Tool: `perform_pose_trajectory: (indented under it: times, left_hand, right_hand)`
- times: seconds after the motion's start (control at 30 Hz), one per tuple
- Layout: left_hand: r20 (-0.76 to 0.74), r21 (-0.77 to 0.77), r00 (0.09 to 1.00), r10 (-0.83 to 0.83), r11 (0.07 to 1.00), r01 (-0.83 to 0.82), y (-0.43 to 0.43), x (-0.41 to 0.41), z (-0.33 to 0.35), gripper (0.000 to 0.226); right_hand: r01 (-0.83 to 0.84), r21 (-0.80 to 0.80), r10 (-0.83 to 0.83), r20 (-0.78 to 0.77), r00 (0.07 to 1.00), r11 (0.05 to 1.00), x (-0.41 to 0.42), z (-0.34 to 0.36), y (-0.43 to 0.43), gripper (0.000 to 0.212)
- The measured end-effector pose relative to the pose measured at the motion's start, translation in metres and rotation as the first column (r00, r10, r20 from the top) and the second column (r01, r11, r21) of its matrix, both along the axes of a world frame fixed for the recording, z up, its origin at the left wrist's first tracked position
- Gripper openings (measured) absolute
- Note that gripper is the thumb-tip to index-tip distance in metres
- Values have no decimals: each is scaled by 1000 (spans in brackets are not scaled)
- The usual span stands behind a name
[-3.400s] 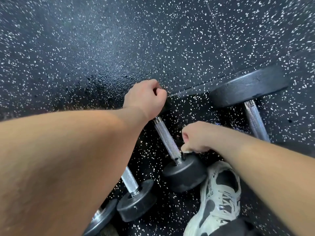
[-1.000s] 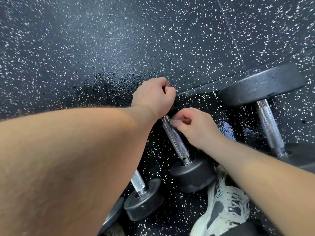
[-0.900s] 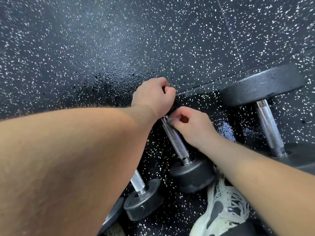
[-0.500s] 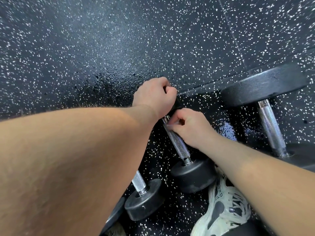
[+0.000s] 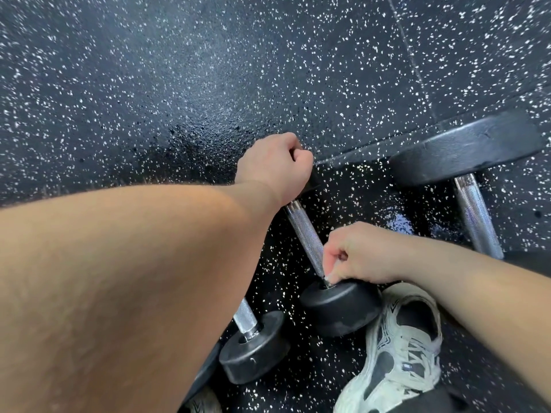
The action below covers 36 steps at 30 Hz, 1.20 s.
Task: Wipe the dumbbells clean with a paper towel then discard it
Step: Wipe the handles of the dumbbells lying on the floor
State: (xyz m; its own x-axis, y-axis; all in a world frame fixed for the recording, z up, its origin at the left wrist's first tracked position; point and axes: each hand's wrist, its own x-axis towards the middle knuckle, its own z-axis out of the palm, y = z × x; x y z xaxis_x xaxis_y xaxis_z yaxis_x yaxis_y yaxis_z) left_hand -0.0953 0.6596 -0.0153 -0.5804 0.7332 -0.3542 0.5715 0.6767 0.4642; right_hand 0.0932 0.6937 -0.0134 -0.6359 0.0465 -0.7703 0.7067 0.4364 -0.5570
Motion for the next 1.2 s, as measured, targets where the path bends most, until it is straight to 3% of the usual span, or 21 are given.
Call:
perform_pose_trajectory:
  times: [0.1,0.23,0.37,0.57,0.87,1.2]
  left_hand:
    - [-14,-7,1000,-5,1000,5,1,0,-1,22]
    - [-30,-15,1000,-7,1000,6,2,1,-1,22]
    - [-19,-15,1000,-5,1000,5,3,2,-1,22]
    - [-42,-23,999,-10,1000,9,7,4,-1,23]
    - [-20,-2,1000,-9,1000,9,4,2,0,22]
    - [-7,-5,1000,-11,1000,11,4,2,1,23]
  right_hand:
    - [154,101,-140,-131,981,983,-18,7,6,12]
    - [418,230,-345,-298,890,879,-38,6,5,9]
    - [414,205,-354,-274,894,887,-38,3,-8,5]
    - [438,283,-307,-407,860,853,-42,-5,-12,14]
    - [210,265,-123,-310,943,941,-32,-1,-8,12]
    - [-77,59,82,-94,992,995,1,-1,-5,5]
